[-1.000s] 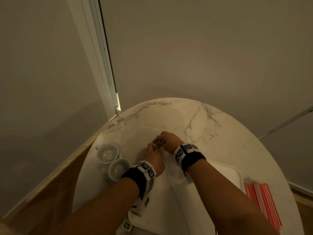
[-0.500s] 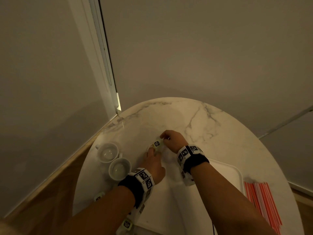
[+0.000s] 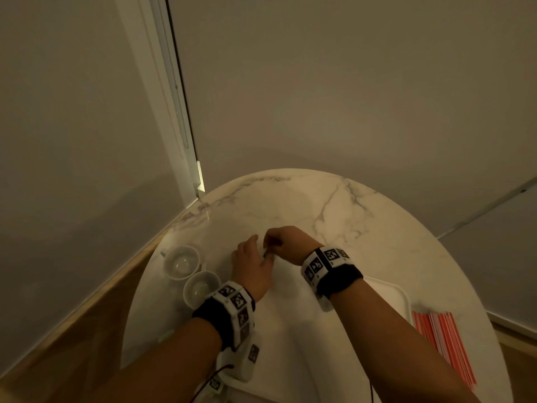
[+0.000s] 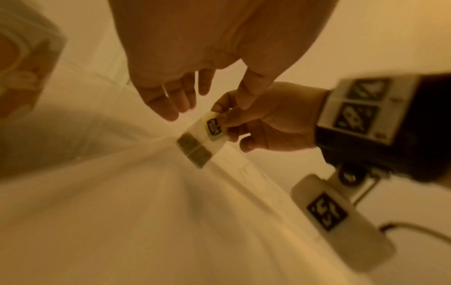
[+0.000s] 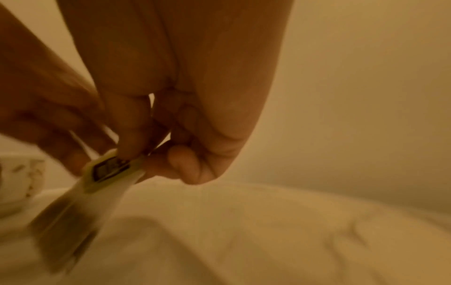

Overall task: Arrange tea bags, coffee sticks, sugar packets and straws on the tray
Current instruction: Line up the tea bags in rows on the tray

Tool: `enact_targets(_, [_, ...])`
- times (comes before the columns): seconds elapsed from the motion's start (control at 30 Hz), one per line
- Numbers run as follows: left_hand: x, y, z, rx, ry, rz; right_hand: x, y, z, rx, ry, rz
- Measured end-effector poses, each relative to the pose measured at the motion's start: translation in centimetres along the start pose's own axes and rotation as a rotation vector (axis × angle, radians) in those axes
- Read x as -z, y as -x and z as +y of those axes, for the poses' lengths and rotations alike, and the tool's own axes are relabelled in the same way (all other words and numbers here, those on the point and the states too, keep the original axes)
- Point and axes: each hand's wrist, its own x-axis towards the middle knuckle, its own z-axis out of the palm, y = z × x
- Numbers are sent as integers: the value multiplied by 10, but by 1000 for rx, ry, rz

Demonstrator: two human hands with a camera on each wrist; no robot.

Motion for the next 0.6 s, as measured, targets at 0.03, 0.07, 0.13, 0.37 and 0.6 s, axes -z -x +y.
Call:
enact_targets(0.03, [4, -2, 2, 26, 93, -40, 6, 6, -5, 21, 7, -15])
enact_targets(0.07, [8, -2, 4, 40, 150, -65, 12, 11, -9, 36, -2, -21])
enact_targets(0.13, [15, -4, 6, 43, 201, -56, 21, 22, -14, 52, -57, 9])
enact_targets(0.37, [27, 1, 10, 55, 458, 50, 13, 47, -20, -2, -319, 511])
enact_targets(0.6, [30, 5, 15, 87, 582, 48, -12, 52, -34, -150, -225, 516])
